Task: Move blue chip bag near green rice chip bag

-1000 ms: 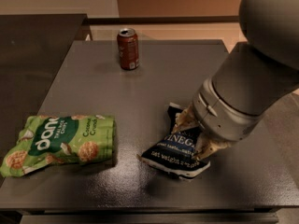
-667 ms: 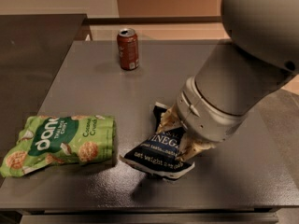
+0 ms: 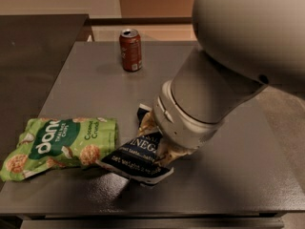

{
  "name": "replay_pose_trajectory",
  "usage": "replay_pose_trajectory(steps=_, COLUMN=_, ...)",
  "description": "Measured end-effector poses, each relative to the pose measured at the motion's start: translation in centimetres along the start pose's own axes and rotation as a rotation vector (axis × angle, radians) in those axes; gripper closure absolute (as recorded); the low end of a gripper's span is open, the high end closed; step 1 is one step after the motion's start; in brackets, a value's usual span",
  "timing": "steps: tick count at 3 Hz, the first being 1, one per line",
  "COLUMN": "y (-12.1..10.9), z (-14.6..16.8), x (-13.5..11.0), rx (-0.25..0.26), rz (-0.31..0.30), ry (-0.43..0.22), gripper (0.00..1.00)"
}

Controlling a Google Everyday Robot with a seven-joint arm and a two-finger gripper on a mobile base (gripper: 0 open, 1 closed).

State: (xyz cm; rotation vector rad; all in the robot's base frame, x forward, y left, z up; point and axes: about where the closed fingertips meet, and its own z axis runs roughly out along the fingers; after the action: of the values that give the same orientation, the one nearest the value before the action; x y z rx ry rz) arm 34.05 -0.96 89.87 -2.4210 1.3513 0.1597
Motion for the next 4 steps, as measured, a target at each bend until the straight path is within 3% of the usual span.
replay_pose_trajectory(steps=1, y=-1.1, z=1.0, x=-1.0, rx=0.038, rz=-0.013, ry=-0.008, gripper=1.00)
replay_pose_trajectory(steps=2, y=-2.4, z=1.7, x=-1.8, rx=0.078, rz=-0.037, ry=-0.025, gripper=0.83)
replay_pose_trajectory(steps=4, y=-3.2, z=2.4, x=-2.1, rx=0.111, rz=-0.058, ry=-0.038, gripper=0.36)
